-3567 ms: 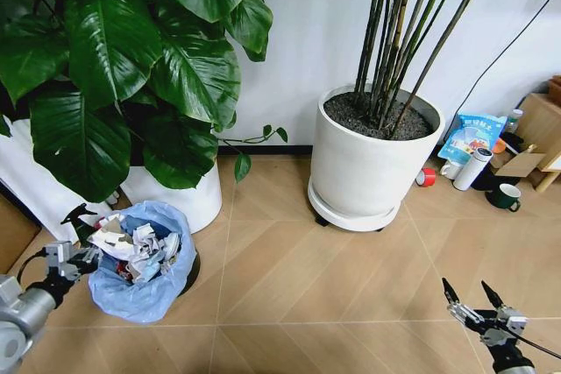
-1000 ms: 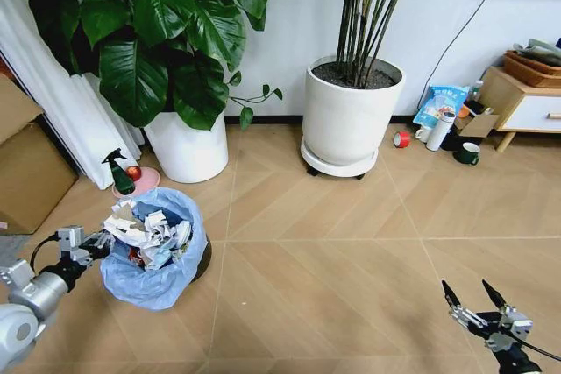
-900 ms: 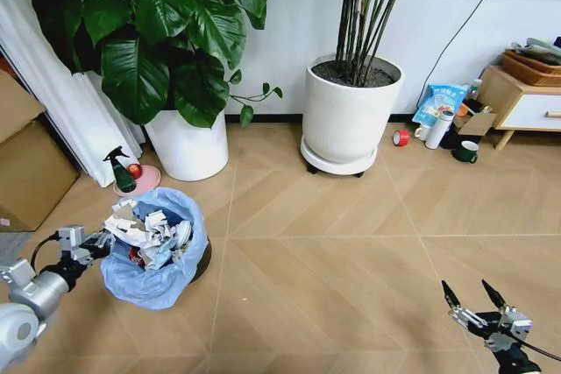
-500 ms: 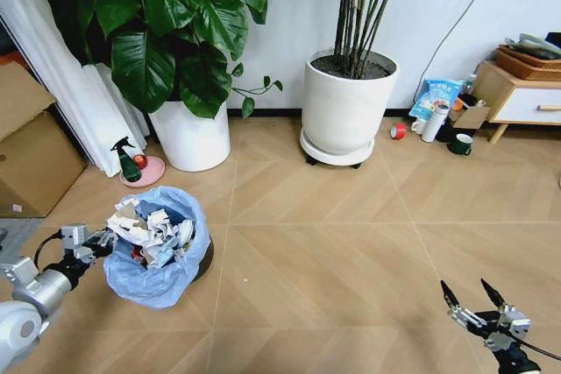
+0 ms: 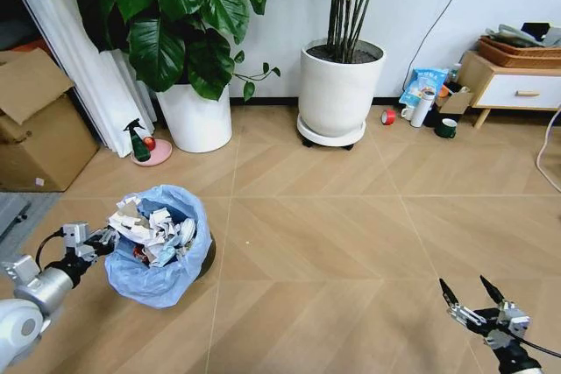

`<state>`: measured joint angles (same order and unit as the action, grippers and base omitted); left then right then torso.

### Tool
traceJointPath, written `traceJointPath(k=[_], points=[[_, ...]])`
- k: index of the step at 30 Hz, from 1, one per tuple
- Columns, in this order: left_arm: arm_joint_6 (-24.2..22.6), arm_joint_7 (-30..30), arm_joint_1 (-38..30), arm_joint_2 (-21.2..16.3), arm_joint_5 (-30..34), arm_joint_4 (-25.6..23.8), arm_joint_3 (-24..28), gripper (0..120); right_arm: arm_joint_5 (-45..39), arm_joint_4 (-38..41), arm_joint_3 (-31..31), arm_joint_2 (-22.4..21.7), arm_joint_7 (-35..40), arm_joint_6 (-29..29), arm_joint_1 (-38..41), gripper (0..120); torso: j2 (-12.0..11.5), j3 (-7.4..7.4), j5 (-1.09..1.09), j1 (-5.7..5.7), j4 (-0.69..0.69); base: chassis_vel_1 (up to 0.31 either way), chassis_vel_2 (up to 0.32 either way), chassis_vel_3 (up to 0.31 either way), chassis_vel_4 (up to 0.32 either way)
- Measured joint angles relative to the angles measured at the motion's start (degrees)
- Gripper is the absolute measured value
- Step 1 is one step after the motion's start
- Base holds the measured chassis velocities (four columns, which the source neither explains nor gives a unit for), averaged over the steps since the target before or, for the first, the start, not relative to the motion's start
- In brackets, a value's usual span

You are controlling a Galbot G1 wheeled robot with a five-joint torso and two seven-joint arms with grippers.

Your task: Pick up the trash bin and place the garbage on the floor into it.

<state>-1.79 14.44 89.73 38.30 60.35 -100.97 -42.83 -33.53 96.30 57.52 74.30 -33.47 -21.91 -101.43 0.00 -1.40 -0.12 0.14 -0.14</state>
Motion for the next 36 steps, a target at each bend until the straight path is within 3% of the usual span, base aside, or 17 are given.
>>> traceJointPath(k=[36], points=[[-0.11,-0.26,0.47,-0.27,0.32,-0.58,-1.01,0,-0.10,0.63,0.06,-0.66,-0.83,-0.23,0.07,100,0.00,0.00,0.01,0.01,0.00,0.228,-0.151,-0.222,0.150]])
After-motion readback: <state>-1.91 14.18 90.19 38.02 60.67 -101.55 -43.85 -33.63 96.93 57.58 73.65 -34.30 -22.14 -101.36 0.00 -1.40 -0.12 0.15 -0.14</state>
